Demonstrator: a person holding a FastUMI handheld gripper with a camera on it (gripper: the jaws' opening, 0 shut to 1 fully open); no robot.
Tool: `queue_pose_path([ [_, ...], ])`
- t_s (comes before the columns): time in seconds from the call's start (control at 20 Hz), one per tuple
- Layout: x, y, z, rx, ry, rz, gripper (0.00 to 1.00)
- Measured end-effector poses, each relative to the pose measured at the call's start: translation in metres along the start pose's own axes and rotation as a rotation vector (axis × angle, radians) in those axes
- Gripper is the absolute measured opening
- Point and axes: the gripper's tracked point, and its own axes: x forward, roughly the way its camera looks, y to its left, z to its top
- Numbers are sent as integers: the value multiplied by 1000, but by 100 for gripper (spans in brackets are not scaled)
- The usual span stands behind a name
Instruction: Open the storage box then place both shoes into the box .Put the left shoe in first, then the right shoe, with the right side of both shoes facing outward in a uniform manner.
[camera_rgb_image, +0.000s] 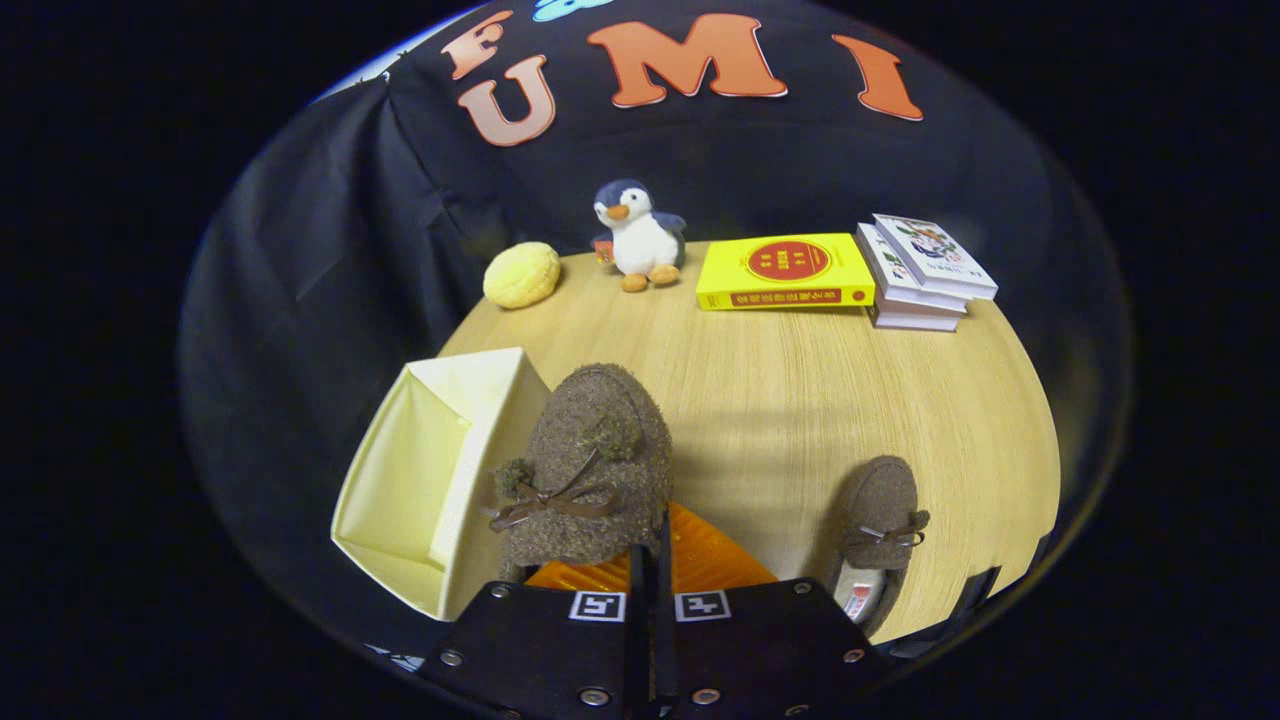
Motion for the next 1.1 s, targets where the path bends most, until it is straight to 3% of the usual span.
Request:
queue_pose_path([
  [0.25, -28, 58, 42, 8, -74, 72, 4],
  [0.5, -19, 117, 50, 1, -66, 106, 4],
  [1.1, 80, 190, -13, -57, 140, -5, 4],
])
